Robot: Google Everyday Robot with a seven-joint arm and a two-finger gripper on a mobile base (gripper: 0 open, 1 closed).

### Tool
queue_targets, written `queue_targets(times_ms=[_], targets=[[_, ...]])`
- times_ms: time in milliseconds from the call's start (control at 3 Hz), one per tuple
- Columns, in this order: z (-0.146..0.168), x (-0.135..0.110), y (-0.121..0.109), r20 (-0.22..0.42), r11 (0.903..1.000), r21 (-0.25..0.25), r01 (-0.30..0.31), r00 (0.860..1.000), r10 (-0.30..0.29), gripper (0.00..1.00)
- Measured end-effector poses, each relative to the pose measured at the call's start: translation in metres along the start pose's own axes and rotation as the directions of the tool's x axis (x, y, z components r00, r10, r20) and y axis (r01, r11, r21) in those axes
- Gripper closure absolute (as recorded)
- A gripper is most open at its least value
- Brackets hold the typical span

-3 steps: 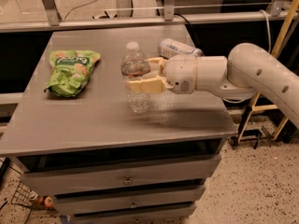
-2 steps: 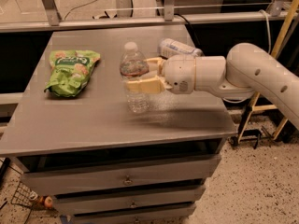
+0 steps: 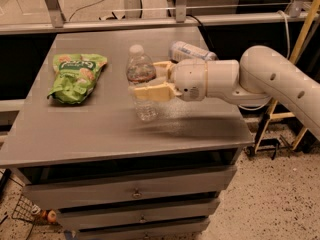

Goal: Place water bottle upright

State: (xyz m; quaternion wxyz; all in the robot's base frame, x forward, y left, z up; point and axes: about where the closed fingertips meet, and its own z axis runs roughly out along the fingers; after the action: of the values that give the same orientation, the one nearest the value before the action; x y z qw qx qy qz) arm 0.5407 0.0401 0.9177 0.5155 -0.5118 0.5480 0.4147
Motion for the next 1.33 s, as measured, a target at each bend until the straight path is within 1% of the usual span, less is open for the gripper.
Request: queue_targets(times_ms=[333,667,1000,1333], targets=[[0.003,-0.001,0.002,0.000,1.0000,-0.006,0.002,1.000,-0.002,0.00],[0.001,-0.001,0.001,-0.011,1.0000,-0.008,0.006,1.000,-0.007,0.00],[-0.007,0.000,-0.003,-0.062,0.9995,-0.014,0.027,0.998,-0.028,0.00],[-0.048,0.007,-0.014,-0.124,0.9995,0.022,0.021,0.992,-0.018,0.00]])
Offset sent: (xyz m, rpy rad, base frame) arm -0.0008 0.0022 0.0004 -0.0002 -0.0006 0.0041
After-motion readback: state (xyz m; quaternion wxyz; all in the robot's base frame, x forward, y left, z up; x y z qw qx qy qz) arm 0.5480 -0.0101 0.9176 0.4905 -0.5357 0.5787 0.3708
